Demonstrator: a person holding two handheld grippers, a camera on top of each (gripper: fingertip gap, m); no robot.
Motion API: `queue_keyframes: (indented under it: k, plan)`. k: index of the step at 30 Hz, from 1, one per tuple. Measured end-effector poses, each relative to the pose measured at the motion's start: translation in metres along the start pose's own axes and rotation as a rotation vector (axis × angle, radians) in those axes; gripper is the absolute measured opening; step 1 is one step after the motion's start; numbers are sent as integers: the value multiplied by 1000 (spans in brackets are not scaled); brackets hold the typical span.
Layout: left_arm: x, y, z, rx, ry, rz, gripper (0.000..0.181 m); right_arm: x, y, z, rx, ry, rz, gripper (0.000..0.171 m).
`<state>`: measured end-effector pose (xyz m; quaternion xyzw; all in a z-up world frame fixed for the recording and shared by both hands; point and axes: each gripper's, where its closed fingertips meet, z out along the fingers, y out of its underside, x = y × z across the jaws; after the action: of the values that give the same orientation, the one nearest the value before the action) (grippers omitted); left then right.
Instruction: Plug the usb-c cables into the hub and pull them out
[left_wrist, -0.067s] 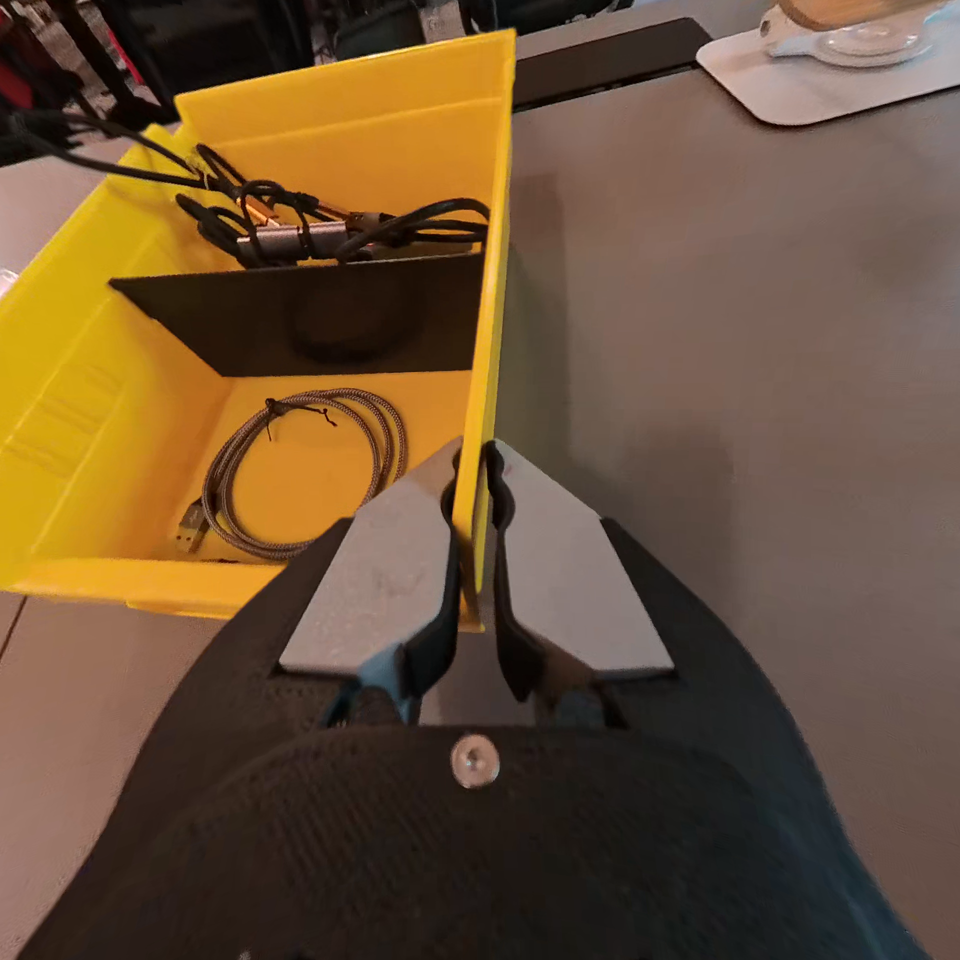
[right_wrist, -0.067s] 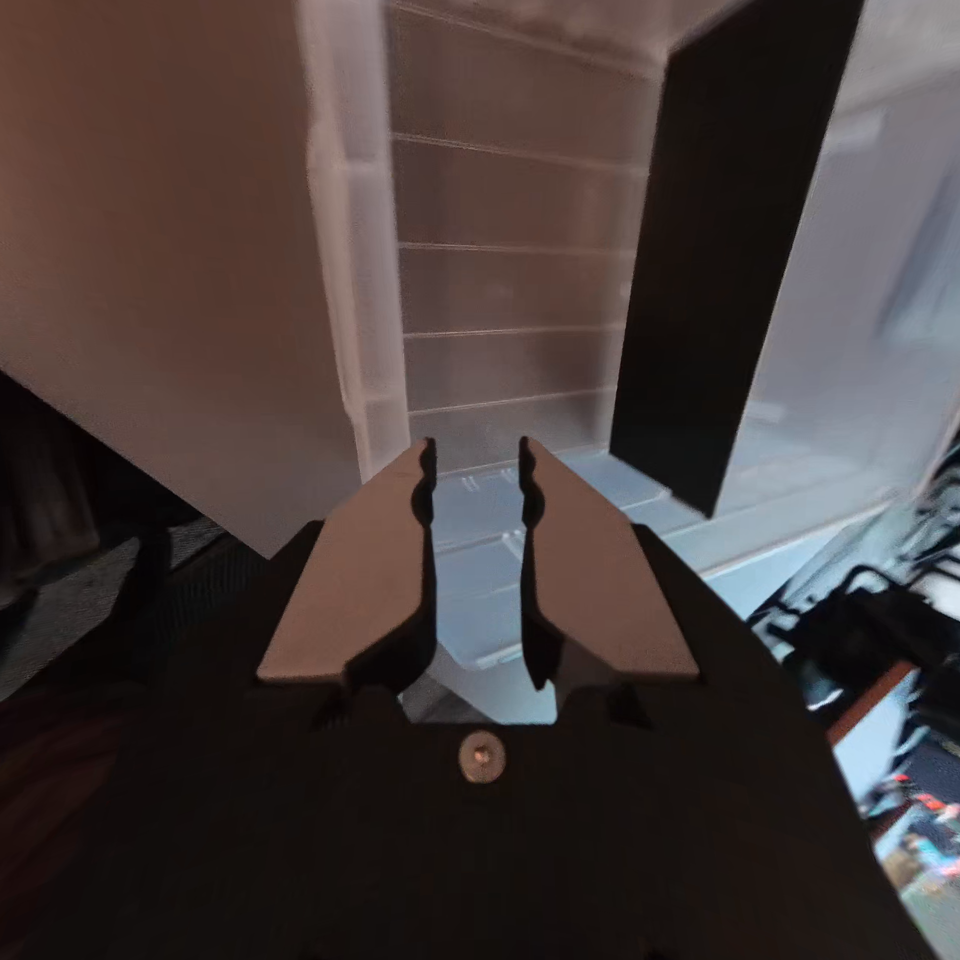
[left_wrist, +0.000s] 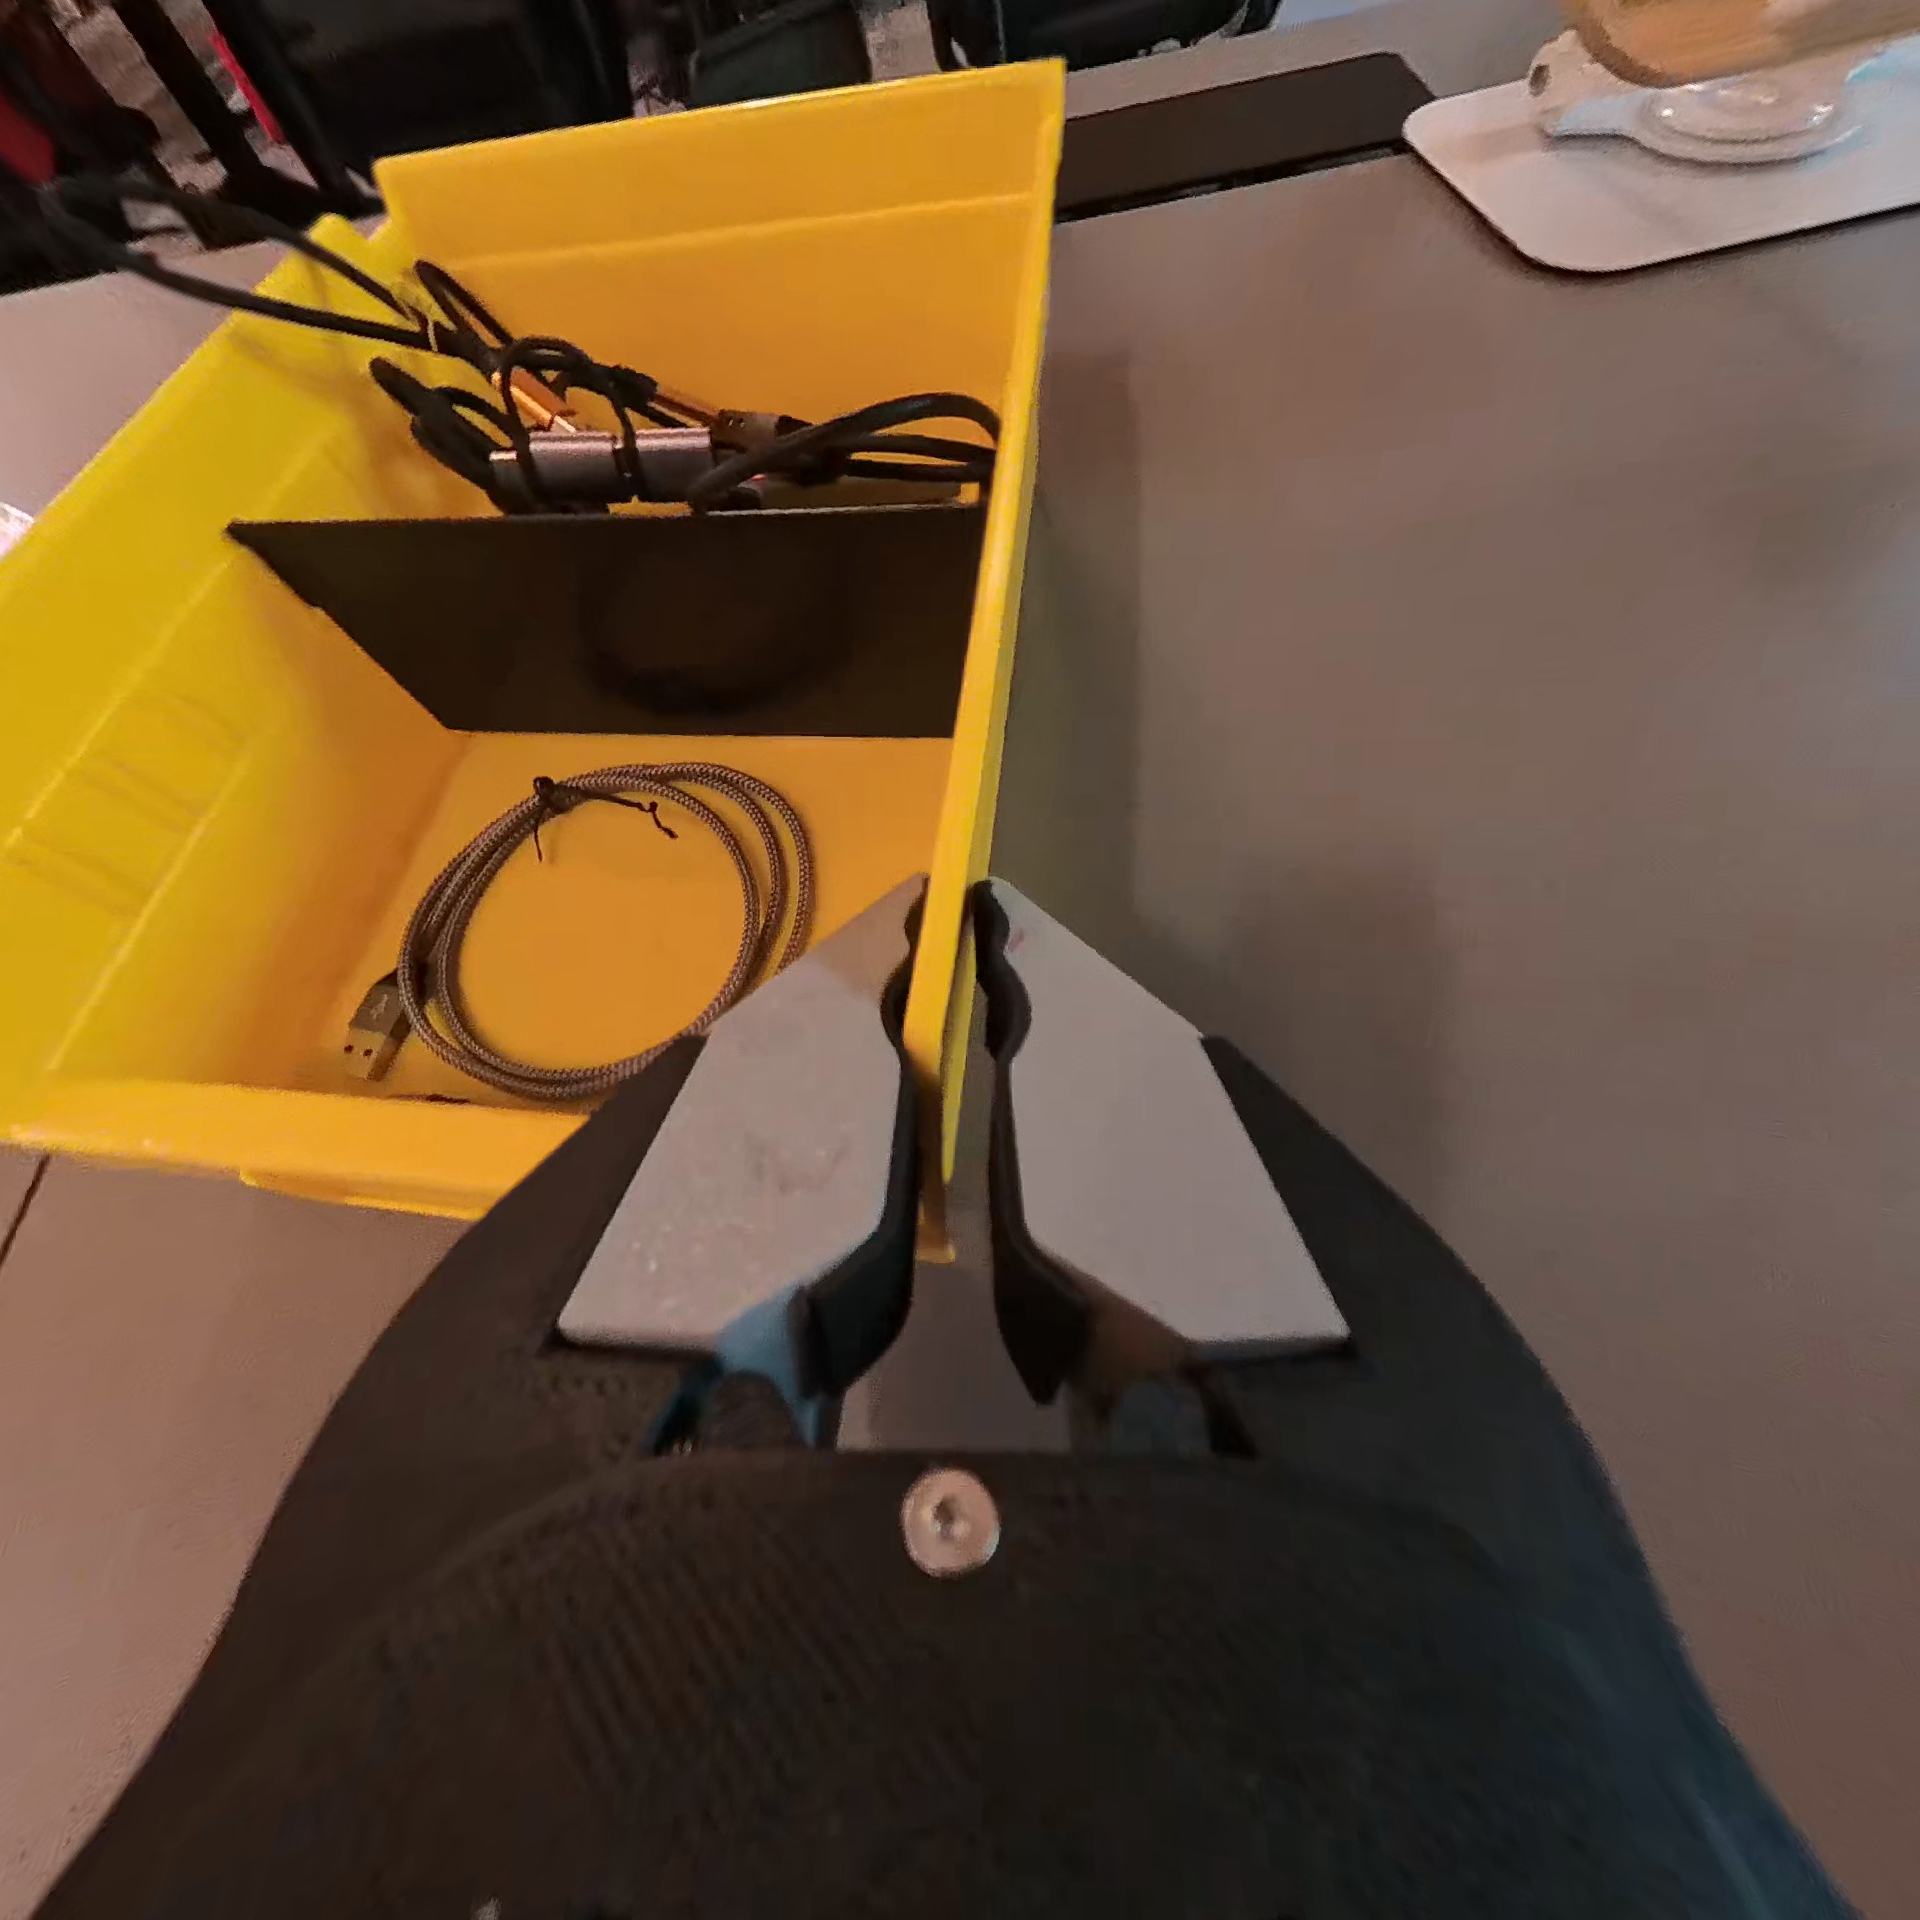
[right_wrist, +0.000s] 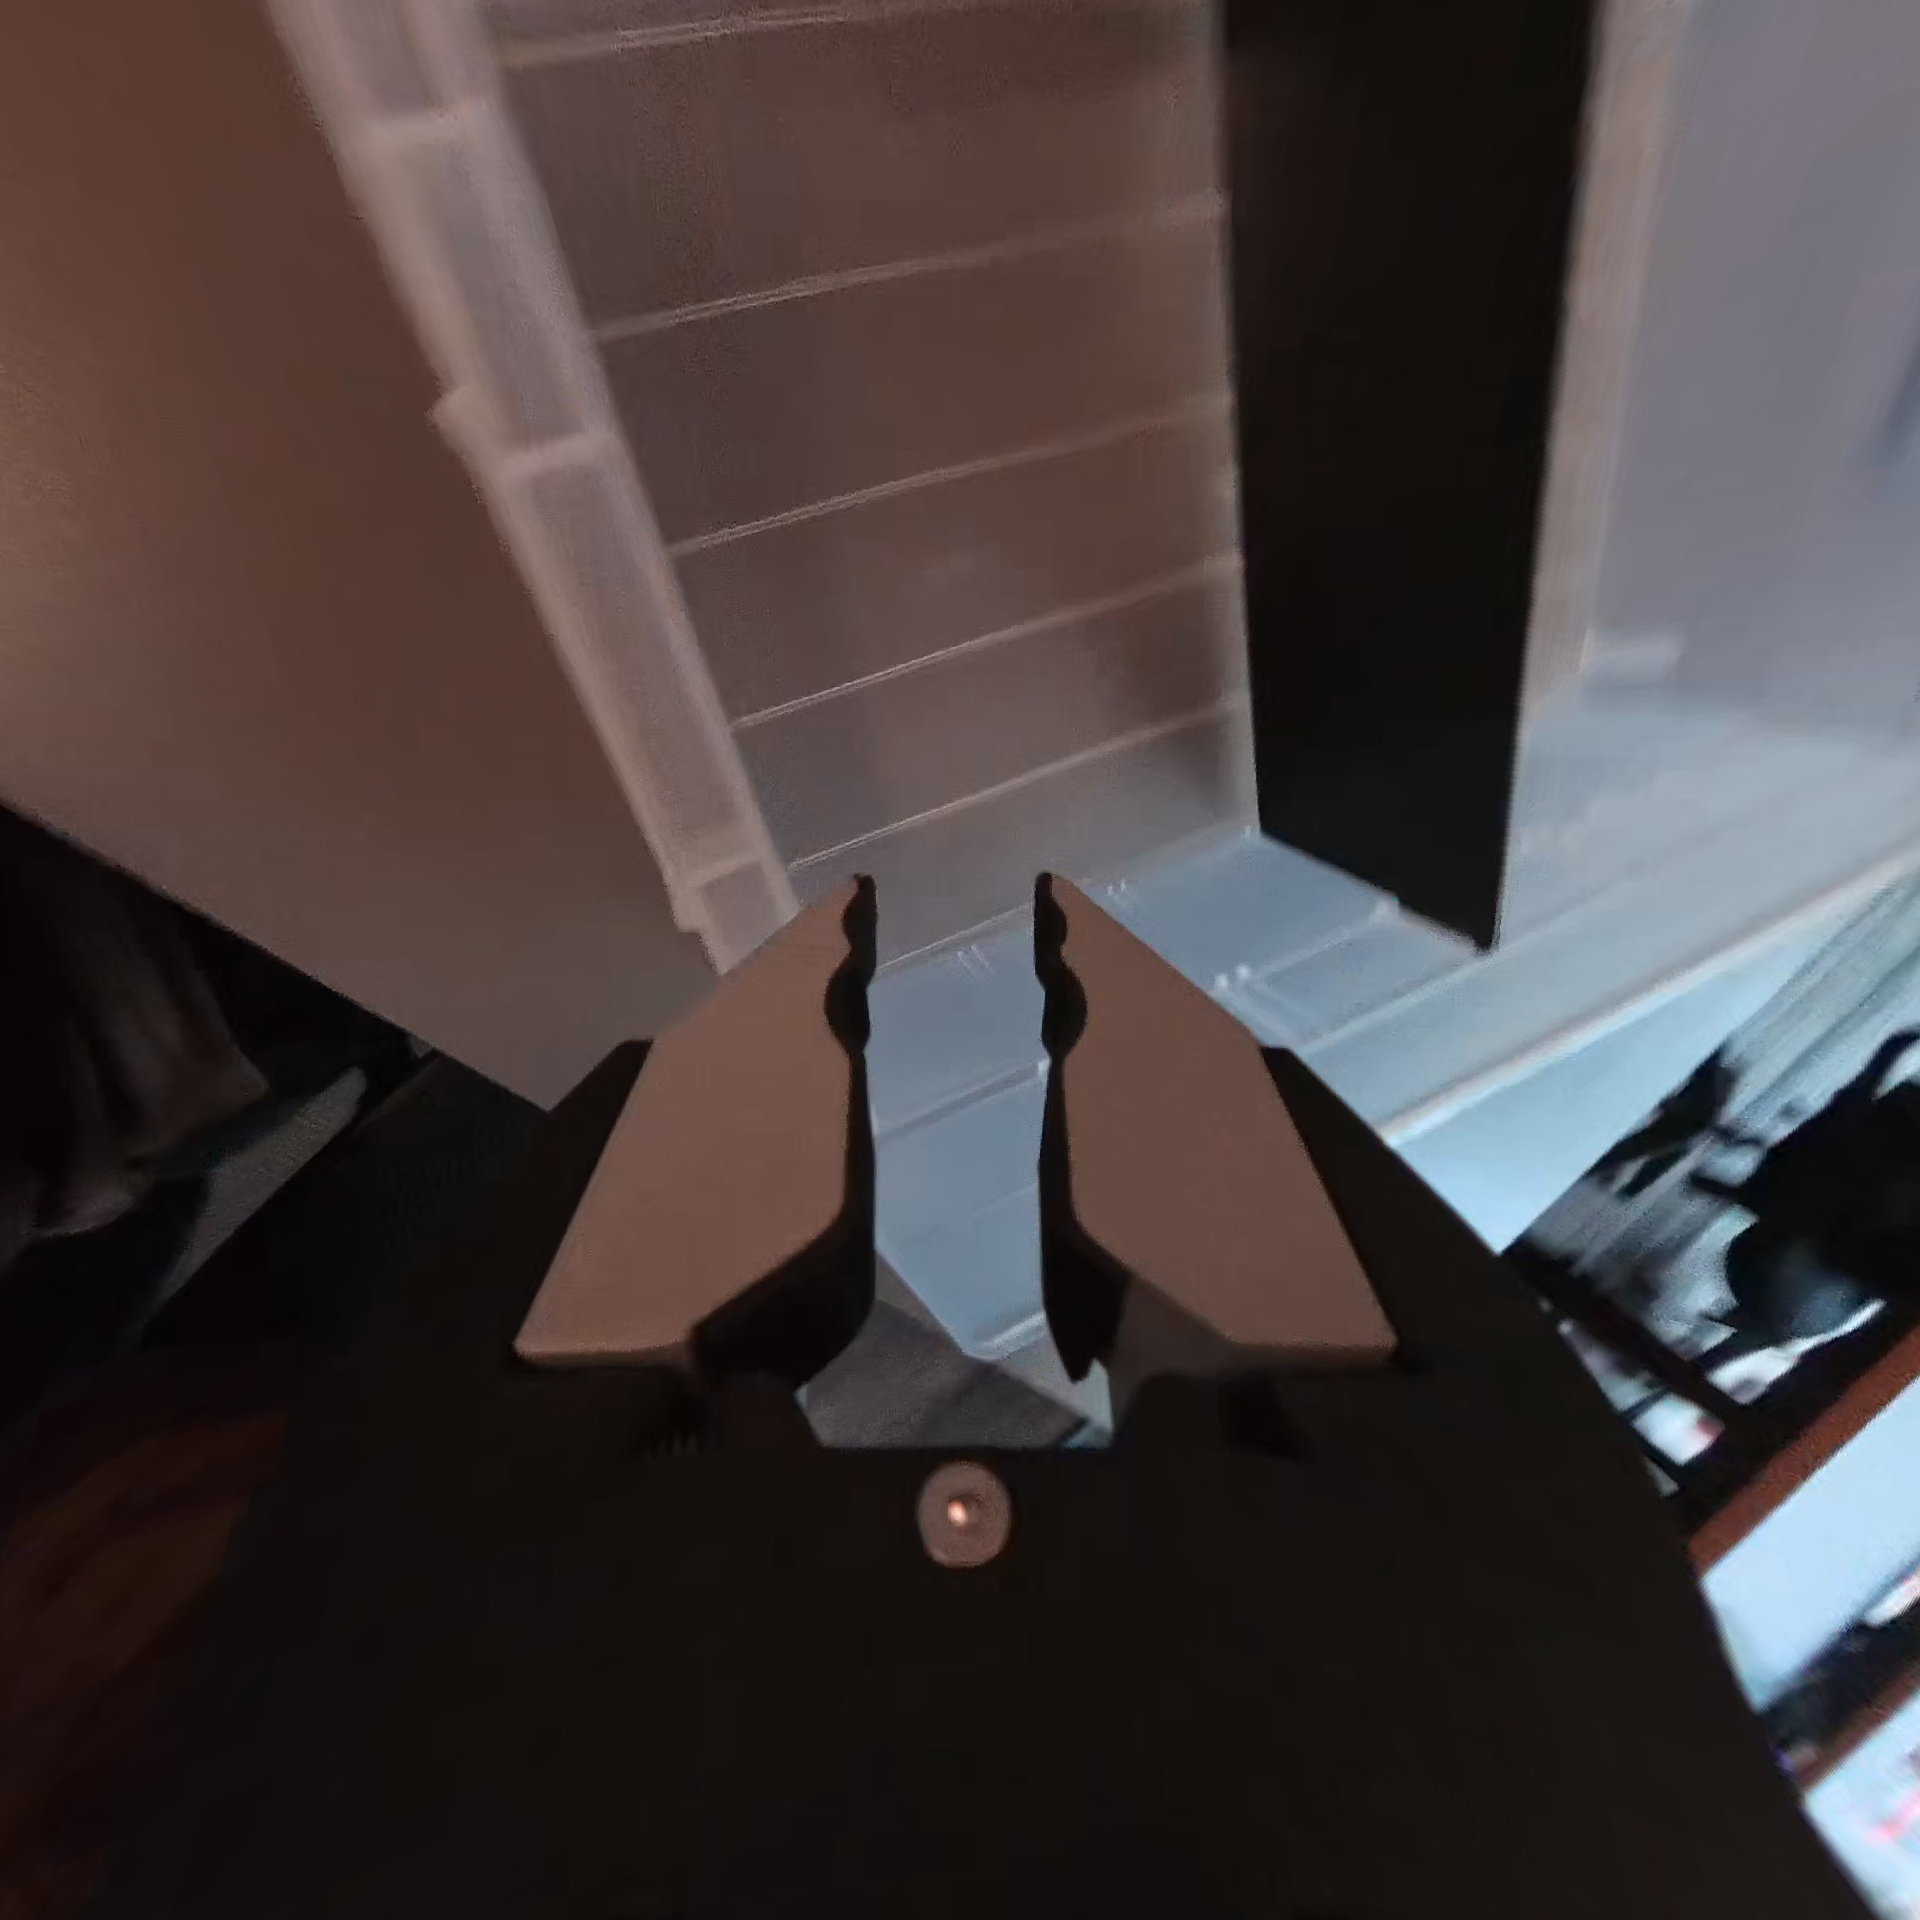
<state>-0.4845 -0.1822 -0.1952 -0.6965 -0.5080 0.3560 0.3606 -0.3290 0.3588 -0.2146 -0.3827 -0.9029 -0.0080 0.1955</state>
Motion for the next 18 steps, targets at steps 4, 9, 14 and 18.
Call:
queue_keyframes:
  k: [4, 9, 14, 18]
  plan:
    - [-8, 1, 0, 17, -60, -53, 9, 42, 23, -8, 29, 59, 251, 32]
    - [26, -6, 5, 46, 33, -84, 27, 17, -46, -48, 336, 30, 165, 32]
    - [63, -4, 9, 0, 128, -39, 55, -42, -144, -64, 577, -64, 10, 48]
    - [71, 3, 8, -33, 139, -3, 69, -44, -162, -21, 467, -5, -4, 55]
